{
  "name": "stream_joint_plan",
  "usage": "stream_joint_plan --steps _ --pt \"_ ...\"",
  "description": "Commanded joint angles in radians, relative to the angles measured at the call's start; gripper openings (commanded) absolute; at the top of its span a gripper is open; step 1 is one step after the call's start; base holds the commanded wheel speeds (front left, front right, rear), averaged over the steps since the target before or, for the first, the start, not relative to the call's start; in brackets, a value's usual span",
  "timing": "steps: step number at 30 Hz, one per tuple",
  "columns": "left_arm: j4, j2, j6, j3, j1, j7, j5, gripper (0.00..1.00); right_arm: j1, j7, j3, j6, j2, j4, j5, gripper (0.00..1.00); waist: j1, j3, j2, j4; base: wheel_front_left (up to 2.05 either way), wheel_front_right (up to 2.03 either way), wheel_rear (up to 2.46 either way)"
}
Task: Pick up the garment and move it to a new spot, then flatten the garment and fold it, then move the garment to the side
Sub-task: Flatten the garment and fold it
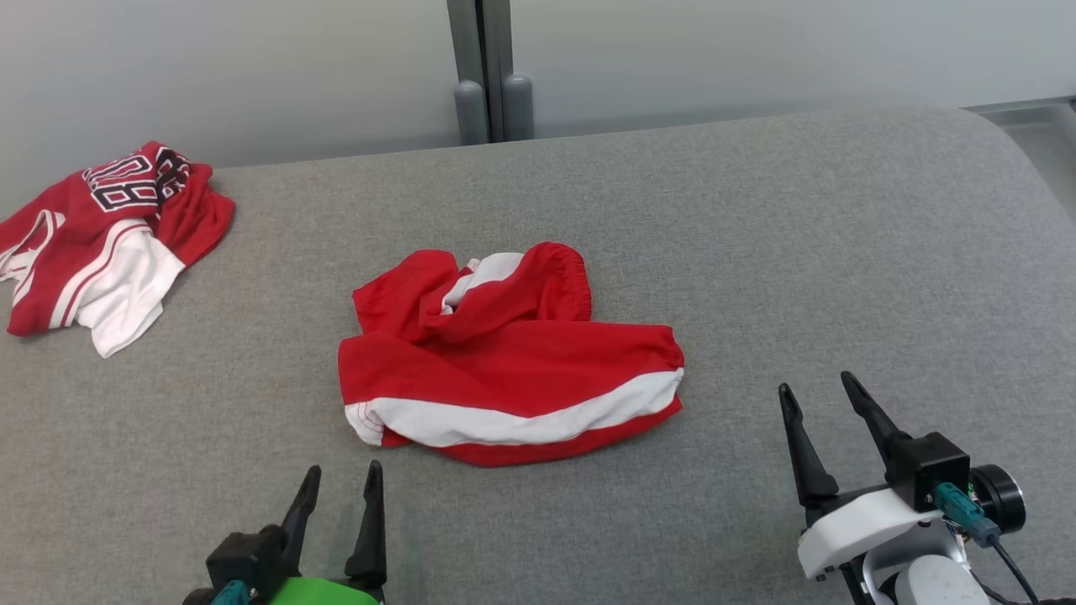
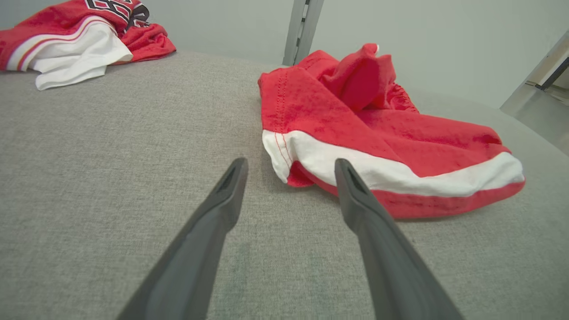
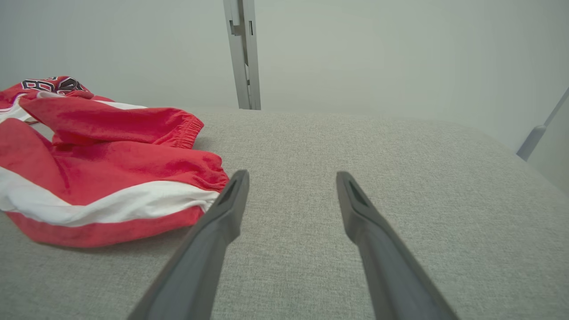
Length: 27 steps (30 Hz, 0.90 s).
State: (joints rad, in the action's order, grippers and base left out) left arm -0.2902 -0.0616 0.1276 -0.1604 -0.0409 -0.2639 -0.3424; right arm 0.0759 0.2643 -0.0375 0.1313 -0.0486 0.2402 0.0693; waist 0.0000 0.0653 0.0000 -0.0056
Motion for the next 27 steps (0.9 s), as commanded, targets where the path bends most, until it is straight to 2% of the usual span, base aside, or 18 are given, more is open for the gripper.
stream_joint_plan --steps 1,8,18,20,21,23,24,25,27 --pt "-0.033 -0.014 0.005 -0.017 0.028 -0.001 -0.014 1.00 0.011 0.000 -0.004 -0.001 -0.004 0.000 -0.008 1.00 0.0000 0.014 0.0000 -0.008 0.00 0.00 0.00" --pt "-0.180 -0.045 0.005 -0.078 0.152 -0.001 -0.105 1.00 0.036 0.000 -0.022 -0.001 -0.004 0.001 -0.020 1.00 0.0000 0.060 0.0000 -0.035 0.00 0.00 0.00" --pt "-0.219 -0.072 0.005 -0.109 0.253 -0.001 -0.261 1.00 0.065 0.000 -0.029 -0.001 -0.003 0.001 -0.030 1.00 0.0000 0.116 0.0000 -0.061 0.00 0.00 0.00" --pt "-0.205 -0.076 0.005 -0.118 0.257 -0.001 -0.277 0.76 0.069 0.000 -0.029 -0.001 -0.003 0.000 -0.032 1.00 0.0000 0.121 0.0000 -0.061 0.00 0.00 0.00" --pt "-0.198 -0.079 0.005 -0.123 0.257 -0.001 -0.281 0.47 0.072 0.000 -0.029 -0.001 -0.003 0.000 -0.033 1.00 0.0000 0.123 0.0000 -0.061 0.00 0.00 0.00" --pt "-0.176 -0.084 0.005 -0.131 0.255 -0.001 -0.286 0.23 0.076 0.000 -0.030 -0.001 -0.003 0.005 -0.037 1.00 0.0000 0.126 0.0000 -0.057 0.00 0.00 0.00" --pt "-0.167 -0.087 0.005 -0.134 0.251 -0.001 -0.287 0.04 0.080 0.000 -0.033 -0.001 -0.003 0.009 -0.040 1.00 0.0000 0.127 0.0000 -0.054 0.00 0.00 0.00" --pt "-0.158 -0.087 0.005 -0.137 0.248 -0.001 -0.287 0.00 0.083 0.000 -0.035 -0.001 -0.003 0.012 -0.044 1.00 0.0000 0.129 0.0000 -0.051 0.00 0.00 0.00" --pt "-0.135 -0.088 0.005 -0.136 0.242 -0.001 -0.277 0.00 0.093 0.000 -0.045 -0.001 -0.003 0.026 -0.055 1.00 0.0000 0.132 0.0000 -0.043 0.00 0.00 0.00"
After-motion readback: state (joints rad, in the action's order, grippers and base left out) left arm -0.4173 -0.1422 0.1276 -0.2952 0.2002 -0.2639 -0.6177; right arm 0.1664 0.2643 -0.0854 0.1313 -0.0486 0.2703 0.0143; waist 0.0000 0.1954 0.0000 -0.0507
